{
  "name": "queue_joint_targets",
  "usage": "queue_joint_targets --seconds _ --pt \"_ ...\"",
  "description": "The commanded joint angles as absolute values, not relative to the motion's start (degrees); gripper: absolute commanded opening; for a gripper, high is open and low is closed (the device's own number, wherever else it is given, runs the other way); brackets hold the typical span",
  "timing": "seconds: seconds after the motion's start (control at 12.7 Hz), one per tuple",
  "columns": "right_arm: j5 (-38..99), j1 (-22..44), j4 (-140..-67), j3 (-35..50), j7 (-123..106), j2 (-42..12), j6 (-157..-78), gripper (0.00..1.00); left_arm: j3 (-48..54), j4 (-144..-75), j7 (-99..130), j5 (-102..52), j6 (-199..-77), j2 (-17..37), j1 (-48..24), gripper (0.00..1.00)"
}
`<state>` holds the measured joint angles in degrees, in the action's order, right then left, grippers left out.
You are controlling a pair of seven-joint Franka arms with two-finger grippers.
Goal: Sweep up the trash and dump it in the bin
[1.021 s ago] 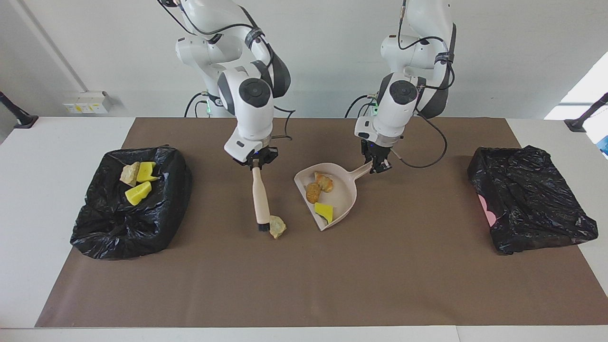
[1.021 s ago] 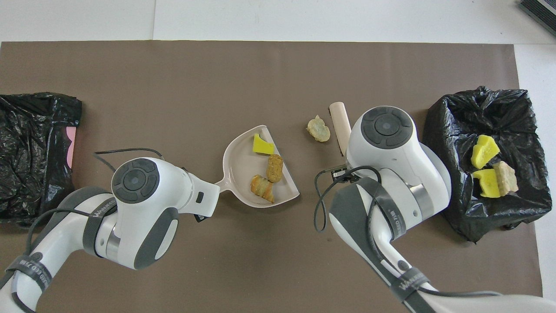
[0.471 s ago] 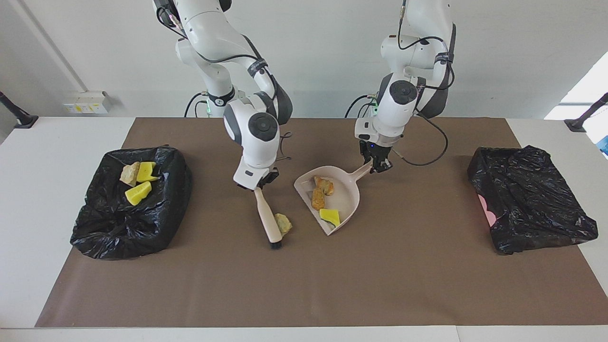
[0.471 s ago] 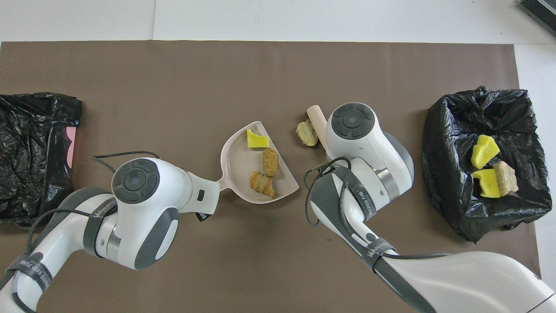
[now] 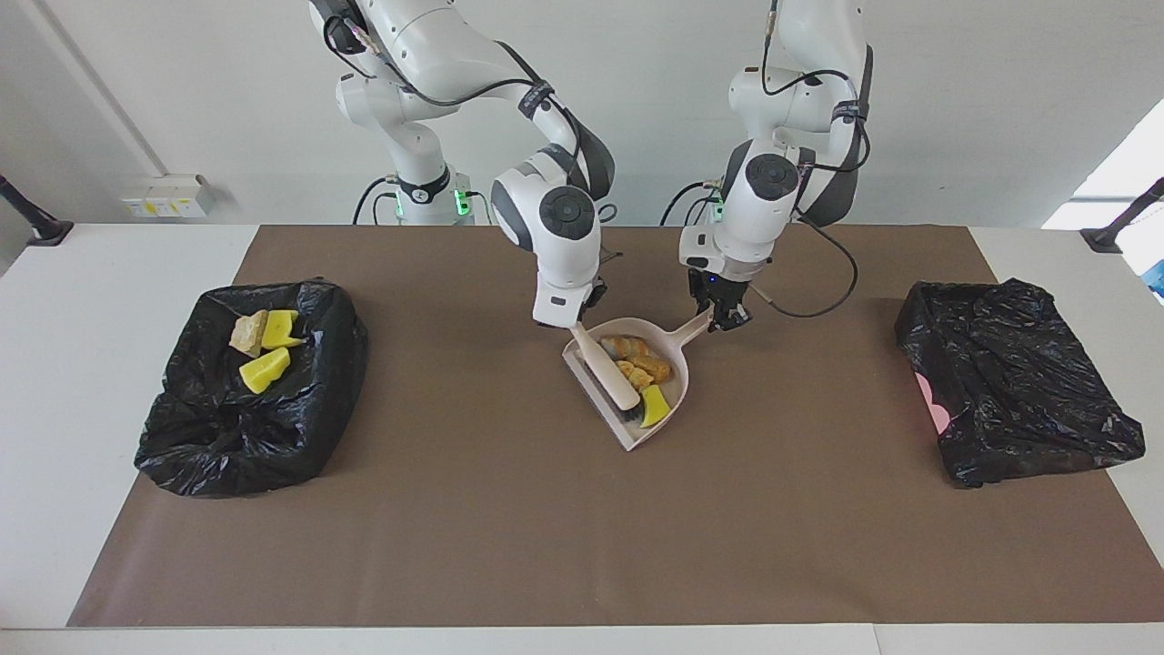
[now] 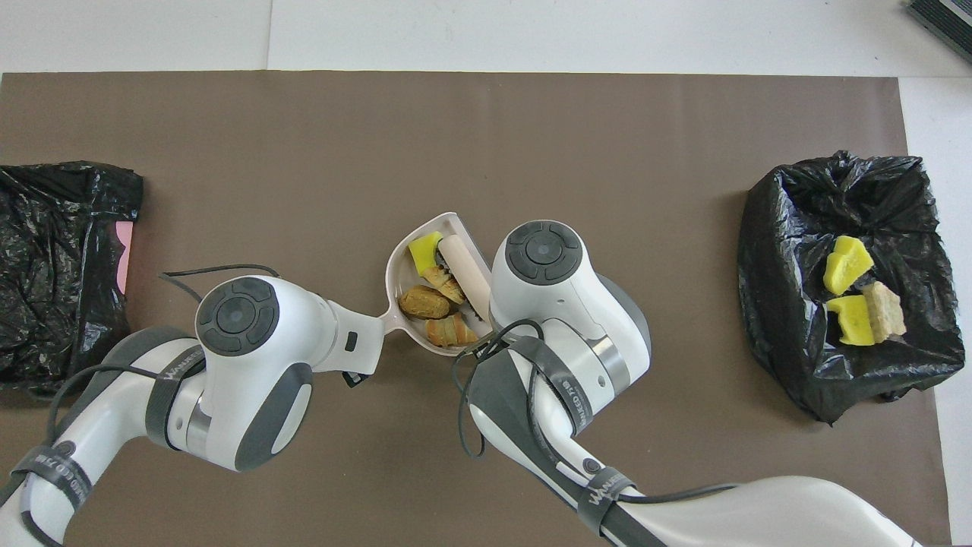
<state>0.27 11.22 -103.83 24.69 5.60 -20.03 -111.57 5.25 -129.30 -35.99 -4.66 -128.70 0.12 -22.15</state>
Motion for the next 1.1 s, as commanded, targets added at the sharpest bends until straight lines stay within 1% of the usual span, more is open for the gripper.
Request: queue_joint_targets --seconds 0.0,0.24,0.31,0.47,0.71,0.79,0.86,1.02 --pt "2.3 7.7 -103.9 24.8 1.6 -18.3 -109.3 0.0 4.8 -130.3 -35.1 -5.2 -129.0 -0.8 -22.8 0.0" --pt "2.1 1.7 -103.6 24.8 -2.8 -15.0 -103.6 0.0 4.7 -129.2 -34.8 -5.2 -128.8 -1.6 -22.0 0.0" --pt "2.2 0.0 -103.7 24.8 -3.5 -13.5 -102.3 0.0 4.7 -127.9 -34.7 -5.2 -128.8 -1.8 -20.1 0.0" --pt "2.1 -1.0 -103.5 24.5 -3.4 -11.3 -100.6 0.0 4.7 -125.8 -34.5 -5.3 -128.9 -1.8 -18.4 0.0" --pt "2.0 0.1 -104.5 24.7 2.7 -7.6 -96.9 0.0 4.6 -123.0 -34.3 -5.3 -128.0 -2.3 -14.1 0.0" --pt "1.9 1.5 -106.1 24.9 6.7 -6.3 -97.4 0.0 4.6 -121.6 -34.1 -5.3 -125.6 -2.5 -11.9 0.0" --pt "2.0 4.0 -108.9 24.9 9.2 -4.5 -99.6 0.0 4.6 -119.8 -34.3 -5.2 -122.5 -2.6 -9.9 0.0" --pt "3.2 6.9 -114.7 25.0 14.4 -0.9 -104.7 0.0 4.6 -116.0 -34.8 -5.2 -116.2 -2.6 -5.0 0.0"
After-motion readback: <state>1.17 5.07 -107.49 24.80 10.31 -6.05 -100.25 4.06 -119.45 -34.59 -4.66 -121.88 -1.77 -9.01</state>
